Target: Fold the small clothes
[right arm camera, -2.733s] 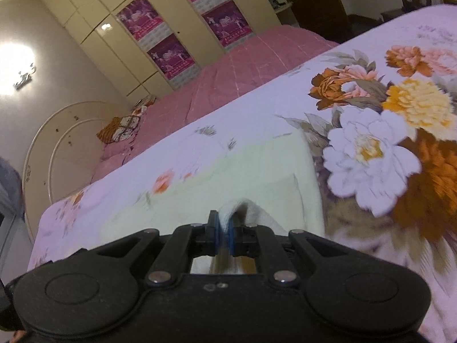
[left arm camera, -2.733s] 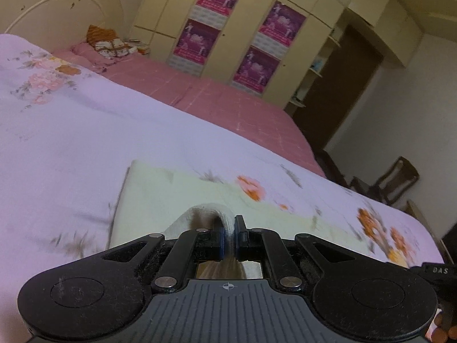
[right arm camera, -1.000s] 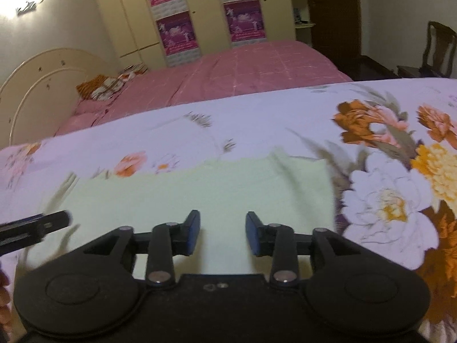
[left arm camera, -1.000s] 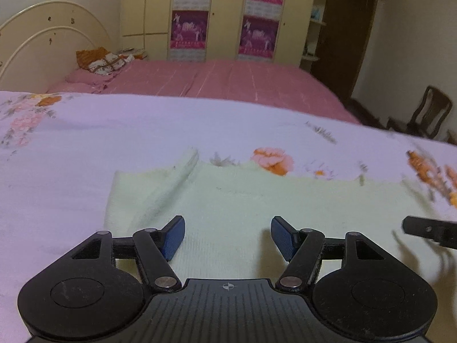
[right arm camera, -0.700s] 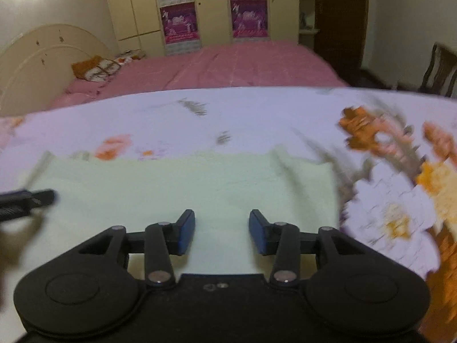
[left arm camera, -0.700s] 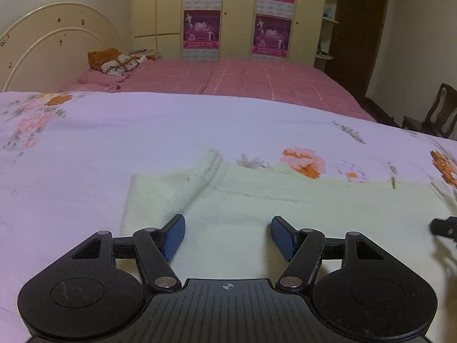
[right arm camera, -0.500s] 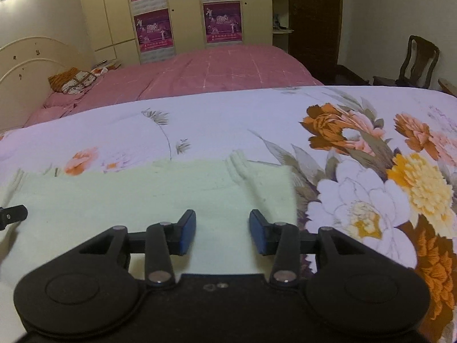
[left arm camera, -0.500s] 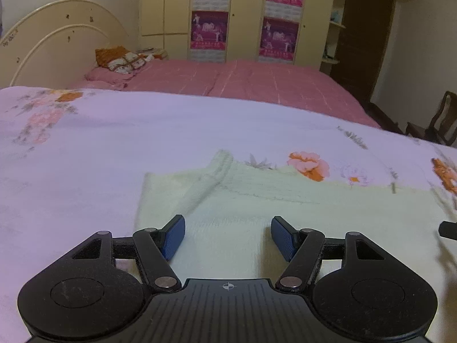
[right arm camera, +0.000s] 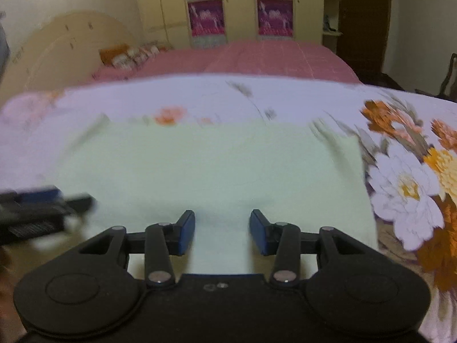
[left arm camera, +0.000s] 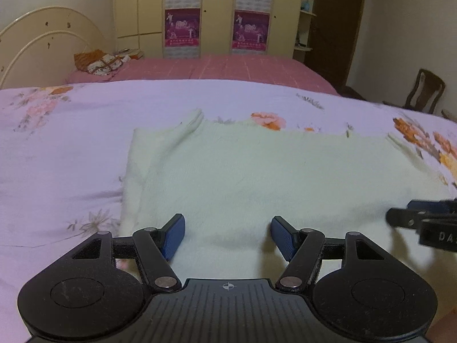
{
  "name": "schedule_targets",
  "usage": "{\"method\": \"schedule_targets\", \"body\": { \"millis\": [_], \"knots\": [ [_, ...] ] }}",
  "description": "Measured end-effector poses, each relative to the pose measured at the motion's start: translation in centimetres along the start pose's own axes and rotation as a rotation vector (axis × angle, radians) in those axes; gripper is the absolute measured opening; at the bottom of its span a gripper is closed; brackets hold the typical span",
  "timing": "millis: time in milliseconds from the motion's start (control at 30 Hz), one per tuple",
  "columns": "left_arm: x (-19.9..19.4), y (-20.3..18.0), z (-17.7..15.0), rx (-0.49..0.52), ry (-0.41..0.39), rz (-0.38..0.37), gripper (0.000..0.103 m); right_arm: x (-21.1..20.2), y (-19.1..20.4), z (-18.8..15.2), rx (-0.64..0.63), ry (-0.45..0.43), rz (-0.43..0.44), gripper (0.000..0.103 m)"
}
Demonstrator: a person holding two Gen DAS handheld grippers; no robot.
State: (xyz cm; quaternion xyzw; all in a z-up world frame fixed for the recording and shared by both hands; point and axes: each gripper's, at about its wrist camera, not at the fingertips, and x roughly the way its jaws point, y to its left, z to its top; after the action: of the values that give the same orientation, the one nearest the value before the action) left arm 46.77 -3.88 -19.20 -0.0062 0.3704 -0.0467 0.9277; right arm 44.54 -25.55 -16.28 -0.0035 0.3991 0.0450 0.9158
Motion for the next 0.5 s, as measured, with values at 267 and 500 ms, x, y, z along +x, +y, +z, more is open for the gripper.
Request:
{"method": "schedule_targets", "body": {
  "millis": [267,500],
  "knots": [
    [-2.1,0.5,-0.9,-0.018,0.028,0.029,0.067,-2.6,-1.1,-1.5,0.056,-0.003,-0.007,0.043],
    [-3.8,-0.4,-2.2,-0.006,0.055,0.011,0.067,-4.3,1.4,-3.3,0.052,0.006,0.041,0.044]
  ]
}}
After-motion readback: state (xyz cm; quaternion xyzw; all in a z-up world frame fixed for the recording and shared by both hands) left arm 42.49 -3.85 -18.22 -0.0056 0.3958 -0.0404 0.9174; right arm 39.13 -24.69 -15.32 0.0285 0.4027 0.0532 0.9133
